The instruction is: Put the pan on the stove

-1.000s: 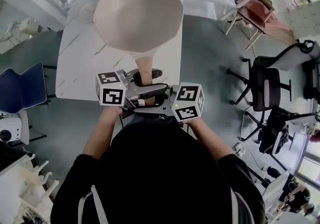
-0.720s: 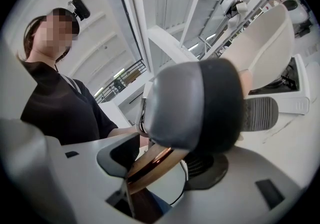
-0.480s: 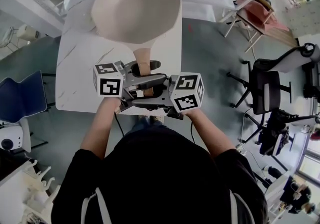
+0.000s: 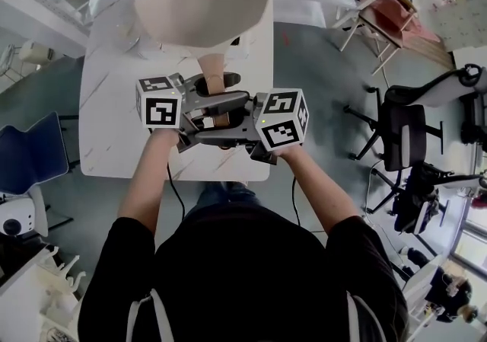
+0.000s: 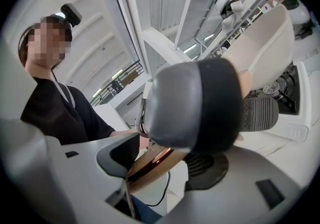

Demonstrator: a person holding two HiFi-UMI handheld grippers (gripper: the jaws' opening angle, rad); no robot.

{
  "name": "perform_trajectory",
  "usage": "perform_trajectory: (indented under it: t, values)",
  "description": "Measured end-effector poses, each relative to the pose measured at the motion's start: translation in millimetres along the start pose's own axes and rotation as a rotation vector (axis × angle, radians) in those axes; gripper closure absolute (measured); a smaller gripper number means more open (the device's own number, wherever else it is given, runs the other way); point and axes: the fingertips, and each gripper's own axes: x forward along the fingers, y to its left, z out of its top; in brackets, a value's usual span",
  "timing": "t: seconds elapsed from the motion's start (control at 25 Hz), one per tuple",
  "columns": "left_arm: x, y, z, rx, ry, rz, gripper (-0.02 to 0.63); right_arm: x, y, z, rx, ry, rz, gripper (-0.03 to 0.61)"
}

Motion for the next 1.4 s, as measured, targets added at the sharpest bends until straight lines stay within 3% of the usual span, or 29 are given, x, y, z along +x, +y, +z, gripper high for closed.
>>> perform_trajectory:
  t: [0.44, 1.4]
  values:
    - [10, 36, 7, -0.044, -0.011, -0.001, 0.342, -7, -36, 4, 0.039, 0.000, -0.001, 0.334]
    - [22, 65, 4, -0.124, -0.019, 0.050, 0.341, -19, -59, 1, 0.123, -0.001, 0.048, 0.333]
